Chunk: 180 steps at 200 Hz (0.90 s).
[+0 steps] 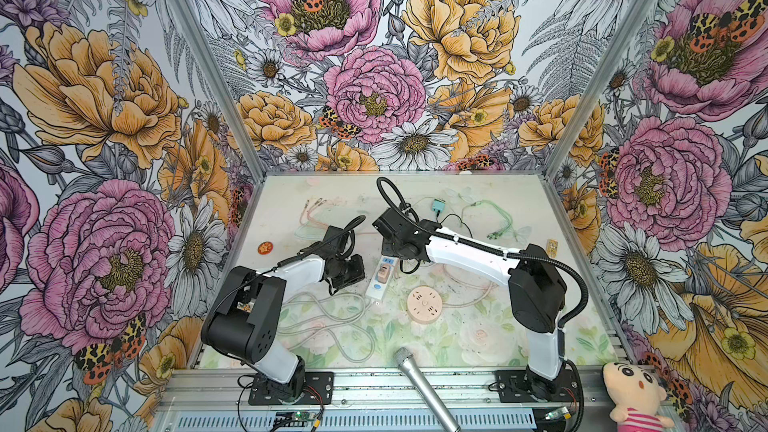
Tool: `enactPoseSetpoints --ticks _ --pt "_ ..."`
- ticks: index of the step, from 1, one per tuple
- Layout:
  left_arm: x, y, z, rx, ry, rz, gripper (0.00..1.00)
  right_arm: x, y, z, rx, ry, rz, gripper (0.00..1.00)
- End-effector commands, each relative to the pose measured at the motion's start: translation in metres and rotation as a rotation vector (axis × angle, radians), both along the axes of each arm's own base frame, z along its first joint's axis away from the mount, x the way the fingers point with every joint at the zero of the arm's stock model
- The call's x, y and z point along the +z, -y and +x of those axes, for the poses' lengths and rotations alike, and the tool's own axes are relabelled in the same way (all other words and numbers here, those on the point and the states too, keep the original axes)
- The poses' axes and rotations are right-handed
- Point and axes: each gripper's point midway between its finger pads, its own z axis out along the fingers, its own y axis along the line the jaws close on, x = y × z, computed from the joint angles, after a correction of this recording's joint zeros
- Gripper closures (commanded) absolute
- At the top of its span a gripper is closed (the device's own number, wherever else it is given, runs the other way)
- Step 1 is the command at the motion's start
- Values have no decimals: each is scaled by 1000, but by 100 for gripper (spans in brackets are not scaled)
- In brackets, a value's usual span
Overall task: Insert the plug
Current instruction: 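Carry the green brick with the right gripper over the power strip's farthest socket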
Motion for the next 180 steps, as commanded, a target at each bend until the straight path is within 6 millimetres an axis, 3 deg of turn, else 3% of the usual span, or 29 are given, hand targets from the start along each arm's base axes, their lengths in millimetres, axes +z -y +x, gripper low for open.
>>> enactPoseSetpoints --ticks 1,75,139,180 --pt "11 4 11 -32 33 -30 95 -5 12 6 -87 16 -30 100" --pt "12 11 21 -71 24 -46 95 -27 9 9 -133 -26 -52 100" --pt "8 9 23 -81 7 -48 95 -28 9 8 -146 -19 -57 100" --pt "2 10 24 -87 -6 -46 95 -17 7 8 -152 18 -59 100"
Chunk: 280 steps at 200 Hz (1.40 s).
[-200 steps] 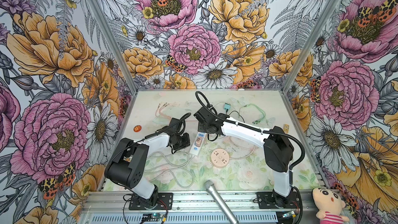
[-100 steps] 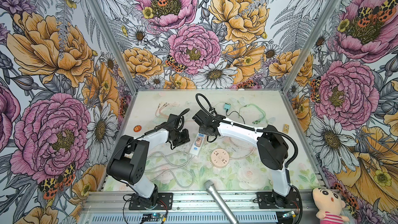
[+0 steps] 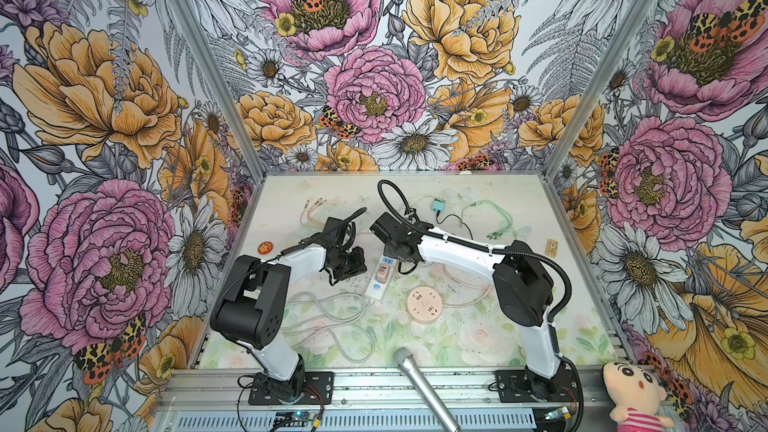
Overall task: Insert the plug
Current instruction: 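Carry the green brick with the right gripper over the power strip's farthest socket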
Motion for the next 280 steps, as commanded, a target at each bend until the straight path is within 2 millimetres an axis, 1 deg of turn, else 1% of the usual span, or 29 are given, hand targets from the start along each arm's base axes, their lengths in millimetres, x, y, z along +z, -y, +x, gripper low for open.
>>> enactPoseSetpoints --ticks 1,50,80,105,128,144,199,233,280 --pt "-1 2 5 -27 4 -12 95 14 -3 5 -23 50 -2 100" --pt "-1 5 8 -35 3 -14 96 10 -13 4 -7 25 24 100" --pt "-3 7 9 -41 2 -14 96 14 -11 5 -17 40 20 100" --pt "-2 7 10 -41 3 -13 96 6 -13 7 -19 18 27 100" --pt "0 9 11 -44 9 -16 96 -3 -20 6 -10 -9 37 100" --pt "0 9 12 -44 12 -16 96 -5 -24 5 -1 -18 41 100" --pt "0 10 13 -47 9 -19 96 -9 -19 6 -13 -17 27 100" --pt "0 12 14 -50 9 -20 96 -10 -22 5 33 -31 2 100" --pt "6 24 18 -77 29 -29 96 -18 -18 8 95 -81 -67 100"
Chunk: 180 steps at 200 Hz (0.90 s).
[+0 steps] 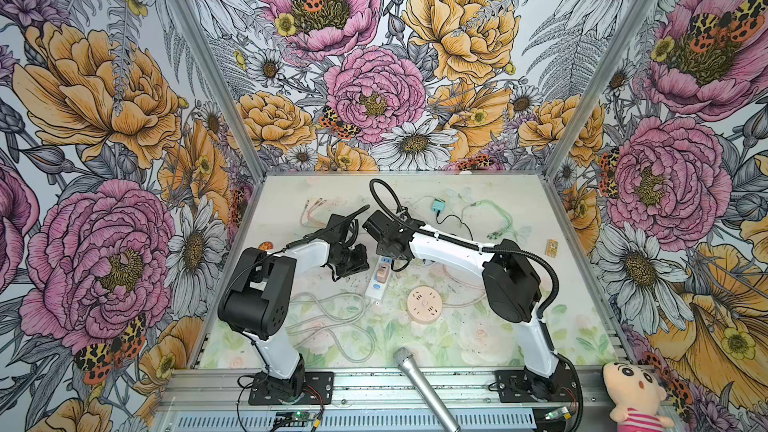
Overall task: Insert the plug
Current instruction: 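Carry the green brick with the right gripper over the power strip's farthest socket, then lower the green brick's prongs into the farthest socket with the right gripper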
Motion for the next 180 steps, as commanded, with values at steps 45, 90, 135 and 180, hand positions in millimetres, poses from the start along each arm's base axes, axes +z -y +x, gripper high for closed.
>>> enactPoseSetpoints --ticks 45,90,135,180 --pt "10 27 7 -81 42 -43 96 -21 15 1 88 -113 -154 100" --pt "5 35 2 -73 44 -94 96 -26 29 2 98 -183 -209 100" --pt "-1 48 -3 -75 53 -170 96 -29 26 6 131 -207 -253 100" --pt "-3 54 -6 -81 58 -202 97 -40 26 2 159 -244 -325 100"
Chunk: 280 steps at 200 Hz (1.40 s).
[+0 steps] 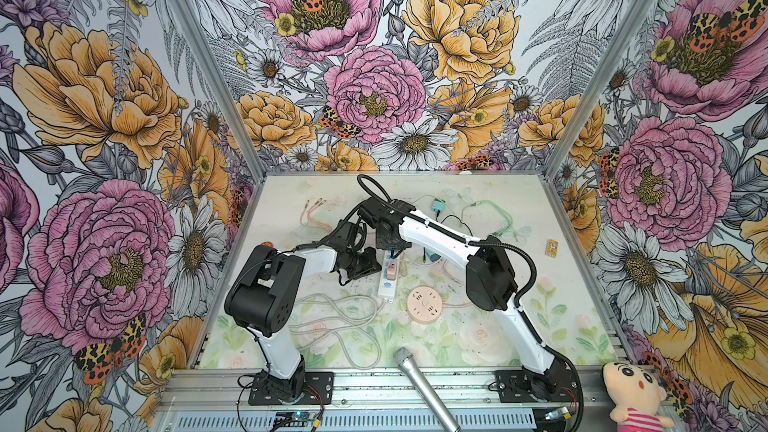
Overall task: Insert the plug
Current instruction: 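Lower the green brick's prongs into the farthest socket with the right gripper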
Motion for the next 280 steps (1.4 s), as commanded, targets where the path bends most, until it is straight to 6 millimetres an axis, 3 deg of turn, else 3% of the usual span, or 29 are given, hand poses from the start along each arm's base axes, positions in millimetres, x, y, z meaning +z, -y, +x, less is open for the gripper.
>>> enactPoseSetpoints --ticks 1,62,95,148,191,224,280 --pt "4 15 -2 -34 20 -67 97 -36 17 -18 31 -107 -134 100" --pt "7 7 1 -22 28 -69 97 -56 12 -31 62 -146 -148 100" --pt "9 -5 1 -10 28 -44 96 -73 2 -41 57 -185 -35 100" --pt "12 -16 -2 3 21 -11 96 -88 16 -45 43 -214 -57 100" --pt "16 -18 -2 11 17 9 96 -99 10 -53 64 -261 9 100" --pt "23 -20 1 20 29 20 96 -96 15 -51 78 -252 -3 100" --pt "33 -20 7 33 46 33 96 -73 5 -39 116 -211 40 100"
